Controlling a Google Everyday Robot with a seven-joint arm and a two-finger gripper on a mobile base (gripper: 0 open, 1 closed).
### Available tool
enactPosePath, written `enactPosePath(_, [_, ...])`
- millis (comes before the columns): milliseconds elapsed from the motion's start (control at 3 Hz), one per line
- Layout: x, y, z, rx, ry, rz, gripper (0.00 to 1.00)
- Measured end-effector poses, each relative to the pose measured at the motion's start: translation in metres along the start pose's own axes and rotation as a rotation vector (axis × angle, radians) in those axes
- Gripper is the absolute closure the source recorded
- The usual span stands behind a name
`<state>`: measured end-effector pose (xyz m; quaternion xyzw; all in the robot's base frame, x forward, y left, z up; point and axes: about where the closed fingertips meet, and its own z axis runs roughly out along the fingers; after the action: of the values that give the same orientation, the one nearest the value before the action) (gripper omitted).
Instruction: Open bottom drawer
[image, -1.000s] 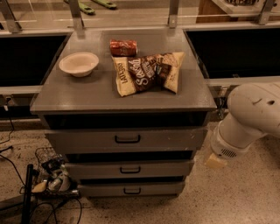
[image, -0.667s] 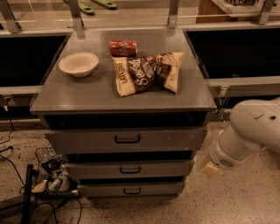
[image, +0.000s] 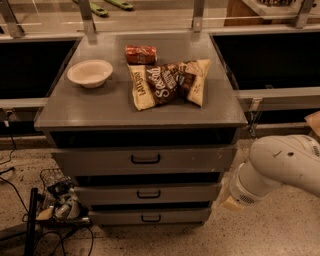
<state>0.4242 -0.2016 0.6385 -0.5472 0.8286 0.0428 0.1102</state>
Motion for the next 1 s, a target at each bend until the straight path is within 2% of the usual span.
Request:
enactPosePath(333, [0.007,0.016,0.035,-0.038,0.043,-0.035,1.00])
enactPosePath(667, [0.007,0.017,0.037,-0.037,0.036,-0.027,1.00])
enactPosePath(1000, [0.005,0.021,0.055,-0.032,-0.016,0.028,1.00])
